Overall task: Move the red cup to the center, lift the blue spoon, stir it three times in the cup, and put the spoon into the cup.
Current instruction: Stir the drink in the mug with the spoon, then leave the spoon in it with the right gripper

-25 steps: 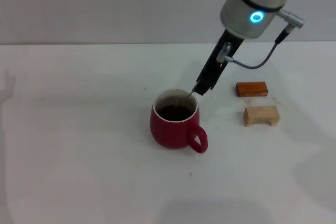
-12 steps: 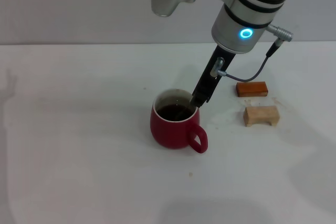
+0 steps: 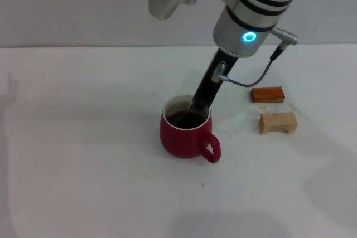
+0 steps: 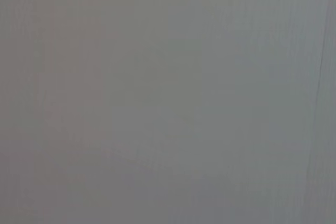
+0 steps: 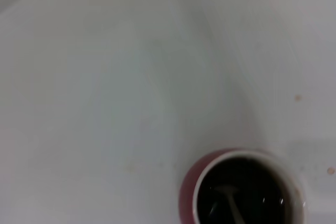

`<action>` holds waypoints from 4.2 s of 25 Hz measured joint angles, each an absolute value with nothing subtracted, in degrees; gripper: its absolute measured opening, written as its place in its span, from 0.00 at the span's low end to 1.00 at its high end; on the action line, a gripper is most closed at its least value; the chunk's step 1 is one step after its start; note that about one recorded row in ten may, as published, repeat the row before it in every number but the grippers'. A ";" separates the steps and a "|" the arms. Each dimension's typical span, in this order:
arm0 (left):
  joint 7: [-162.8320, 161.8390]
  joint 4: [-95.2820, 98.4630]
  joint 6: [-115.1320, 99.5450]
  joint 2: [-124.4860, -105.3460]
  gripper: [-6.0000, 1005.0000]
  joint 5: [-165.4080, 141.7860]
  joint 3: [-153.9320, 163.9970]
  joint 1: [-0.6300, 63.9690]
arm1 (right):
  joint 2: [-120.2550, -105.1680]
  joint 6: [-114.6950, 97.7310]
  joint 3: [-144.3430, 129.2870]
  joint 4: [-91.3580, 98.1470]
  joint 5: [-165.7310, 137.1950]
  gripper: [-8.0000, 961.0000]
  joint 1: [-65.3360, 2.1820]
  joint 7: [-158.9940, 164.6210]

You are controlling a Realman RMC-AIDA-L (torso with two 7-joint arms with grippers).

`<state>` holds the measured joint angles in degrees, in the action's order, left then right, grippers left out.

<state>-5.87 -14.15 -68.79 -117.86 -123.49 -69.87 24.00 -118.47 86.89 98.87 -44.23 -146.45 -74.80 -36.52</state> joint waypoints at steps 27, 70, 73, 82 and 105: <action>-5.98 -14.74 -69.21 -117.86 0.86 -123.58 -69.67 24.09 | -118.54 86.64 100.04 -43.22 -146.31 0.20 -75.85 -37.35; -5.98 -14.85 -69.26 -117.93 0.86 -123.58 -69.65 24.87 | -118.72 83.09 98.67 -42.52 -150.84 0.22 -76.47 -35.87; -5.98 -14.86 -69.26 -117.94 0.86 -123.58 -69.71 24.87 | -118.74 85.14 98.71 -42.83 -150.55 0.22 -76.39 -36.13; -5.98 -14.86 -69.30 -117.95 0.86 -123.57 -69.79 24.91 | -118.91 85.94 97.97 -43.05 -146.24 0.22 -76.38 -37.00; -5.98 -14.85 -69.96 -117.95 0.86 -123.57 -69.79 25.14 | -119.12 84.35 95.94 -45.62 -144.49 0.24 -75.76 -36.31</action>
<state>-5.98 -14.85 -69.96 -117.95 -123.57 -69.79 25.14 -119.12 84.35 95.94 -45.62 -144.49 -75.76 -36.31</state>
